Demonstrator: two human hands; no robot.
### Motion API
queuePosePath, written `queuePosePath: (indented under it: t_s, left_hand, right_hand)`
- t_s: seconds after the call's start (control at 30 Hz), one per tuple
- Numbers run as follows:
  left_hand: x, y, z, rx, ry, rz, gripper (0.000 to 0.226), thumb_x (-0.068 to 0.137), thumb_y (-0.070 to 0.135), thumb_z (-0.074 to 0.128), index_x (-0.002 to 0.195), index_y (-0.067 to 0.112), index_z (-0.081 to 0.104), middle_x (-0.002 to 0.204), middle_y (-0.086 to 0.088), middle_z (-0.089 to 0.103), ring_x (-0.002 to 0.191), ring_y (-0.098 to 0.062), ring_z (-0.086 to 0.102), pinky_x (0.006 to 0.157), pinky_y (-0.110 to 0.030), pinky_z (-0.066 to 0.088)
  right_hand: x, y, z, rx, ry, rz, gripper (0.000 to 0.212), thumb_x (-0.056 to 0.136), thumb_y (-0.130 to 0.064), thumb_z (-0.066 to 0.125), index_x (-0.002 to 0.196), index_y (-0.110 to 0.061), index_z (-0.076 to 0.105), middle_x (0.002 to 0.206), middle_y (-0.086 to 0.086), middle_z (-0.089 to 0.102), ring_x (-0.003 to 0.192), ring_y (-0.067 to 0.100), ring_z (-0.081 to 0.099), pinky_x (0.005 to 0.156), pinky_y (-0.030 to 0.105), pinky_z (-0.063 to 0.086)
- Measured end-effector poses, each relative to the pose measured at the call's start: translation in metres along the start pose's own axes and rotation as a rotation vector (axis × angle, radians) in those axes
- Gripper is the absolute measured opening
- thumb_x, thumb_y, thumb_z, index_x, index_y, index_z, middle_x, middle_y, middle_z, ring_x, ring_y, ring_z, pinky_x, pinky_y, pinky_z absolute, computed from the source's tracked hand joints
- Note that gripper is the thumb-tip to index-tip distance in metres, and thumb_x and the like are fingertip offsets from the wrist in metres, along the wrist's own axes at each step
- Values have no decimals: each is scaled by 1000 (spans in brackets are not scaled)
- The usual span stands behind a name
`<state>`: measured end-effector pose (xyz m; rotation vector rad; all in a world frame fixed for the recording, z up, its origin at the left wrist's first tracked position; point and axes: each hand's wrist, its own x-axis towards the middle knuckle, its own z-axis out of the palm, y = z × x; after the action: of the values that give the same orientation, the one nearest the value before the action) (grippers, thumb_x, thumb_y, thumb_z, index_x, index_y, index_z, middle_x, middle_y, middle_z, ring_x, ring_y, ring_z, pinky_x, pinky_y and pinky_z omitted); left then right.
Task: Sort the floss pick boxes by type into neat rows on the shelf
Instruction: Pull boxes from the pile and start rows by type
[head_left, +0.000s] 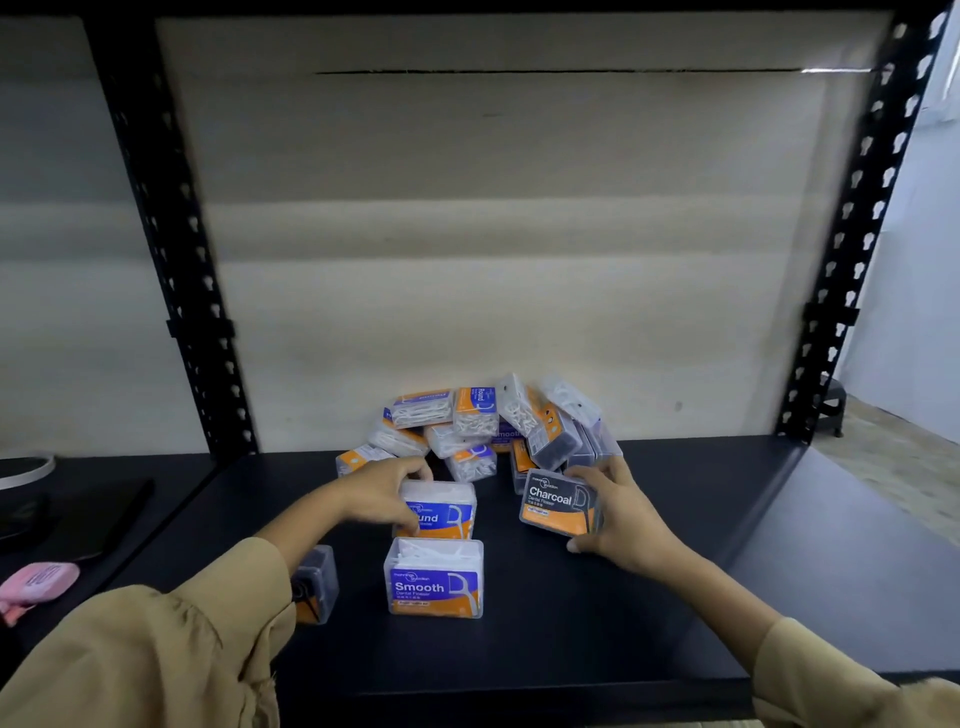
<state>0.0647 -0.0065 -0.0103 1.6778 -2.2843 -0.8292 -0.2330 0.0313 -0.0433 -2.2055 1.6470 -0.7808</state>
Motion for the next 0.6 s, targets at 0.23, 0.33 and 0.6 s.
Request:
queuePosePath:
  t_s: [0.23,0.33,0.6]
  left_hand:
    - [4,6,3,51,-136,53,46,78,15,71,119,25,53,118,5,58,107,-11,58,95,-29,49]
    - [7,15,-1,-7,-129,51,51,83,30,68,130,23,50,120,6,54,114,-11,54,96,-25,46]
    - [27,70,6,175,64,303,30,85,20,62,116,19,62,117,0,65,104,-13,56,88,-29,44]
  right_hand:
    - [8,-10,6,24,68,-47,44,79,-8,69,119,-20,55,112,-2,36,101,11,38,98,25,40]
    - [13,-16,12,10,55,-79,42,83,-11,65,122,-20,54,112,-3,38,101,8,38,91,16,33]
    - [18,-64,22,29,175,-382,21,85,-5,56,100,-11,69,104,6,65,97,17,58,82,26,46]
